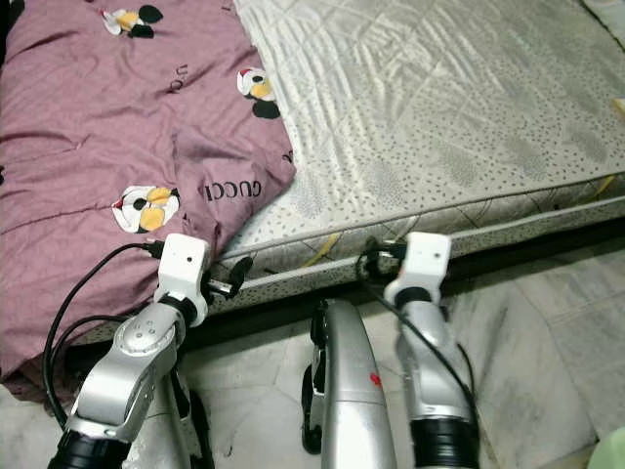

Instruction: Clean up the room

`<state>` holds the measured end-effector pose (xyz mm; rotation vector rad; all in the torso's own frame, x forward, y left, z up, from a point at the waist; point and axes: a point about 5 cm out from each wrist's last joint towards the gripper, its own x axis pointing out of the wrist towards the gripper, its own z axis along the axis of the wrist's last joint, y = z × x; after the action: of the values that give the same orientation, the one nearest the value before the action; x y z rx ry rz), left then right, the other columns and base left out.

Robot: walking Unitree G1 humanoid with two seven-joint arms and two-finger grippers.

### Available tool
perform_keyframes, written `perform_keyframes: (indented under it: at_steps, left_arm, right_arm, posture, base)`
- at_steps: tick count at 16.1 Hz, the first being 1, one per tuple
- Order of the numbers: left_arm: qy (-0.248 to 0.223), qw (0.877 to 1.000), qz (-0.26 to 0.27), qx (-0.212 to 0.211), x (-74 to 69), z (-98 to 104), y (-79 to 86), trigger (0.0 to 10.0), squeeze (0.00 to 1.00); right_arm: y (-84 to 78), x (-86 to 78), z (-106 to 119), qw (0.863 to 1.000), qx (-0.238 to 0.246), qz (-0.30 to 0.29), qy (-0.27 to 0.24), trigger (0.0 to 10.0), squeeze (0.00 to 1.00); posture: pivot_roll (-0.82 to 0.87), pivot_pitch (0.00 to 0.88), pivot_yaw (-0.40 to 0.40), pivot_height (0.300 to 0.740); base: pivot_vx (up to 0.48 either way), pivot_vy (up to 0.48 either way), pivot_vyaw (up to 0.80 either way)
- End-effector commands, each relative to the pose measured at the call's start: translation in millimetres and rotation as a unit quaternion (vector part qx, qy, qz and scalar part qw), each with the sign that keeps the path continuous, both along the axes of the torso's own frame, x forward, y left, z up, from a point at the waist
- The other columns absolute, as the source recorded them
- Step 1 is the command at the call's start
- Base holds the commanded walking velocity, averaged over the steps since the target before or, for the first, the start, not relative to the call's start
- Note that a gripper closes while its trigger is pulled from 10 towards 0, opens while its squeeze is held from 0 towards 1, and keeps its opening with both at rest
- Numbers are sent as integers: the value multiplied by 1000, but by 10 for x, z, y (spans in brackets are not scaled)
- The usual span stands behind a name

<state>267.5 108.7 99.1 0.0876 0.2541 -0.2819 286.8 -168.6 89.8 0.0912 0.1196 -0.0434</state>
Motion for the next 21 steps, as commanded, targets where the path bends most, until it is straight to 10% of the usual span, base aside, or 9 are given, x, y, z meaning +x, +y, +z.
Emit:
perform_keyframes:
  at_steps: [1,10,17,21]
  left_arm:
    - [5,1000,-13,-1,-4,-32,-46,10000,0]
    - [32,998,-52,12,-36,-121,-119,10000,0]
    - [64,983,-171,25,-87,-317,-507,10000,0]
    - [51,981,-185,25,-60,-313,-553,10000,0]
  right_arm:
    - [5,-6,112,1000,0,-8,-18,10000,0]
    - [414,187,547,976,108,178,-66,10000,0]
    - [739,-57,598,931,167,322,-31,10000,0]
    - [656,-165,657,923,133,360,-27,10000,0]
  posture:
    - [-5,187,-60,517]
    - [12,183,-56,517]
    - [-39,188,-46,517]
    - [-69,193,-34,517]
  base:
    - [0,0,0]
    - [0,0,0]
    - [0,0,0]
    - [0,0,0]
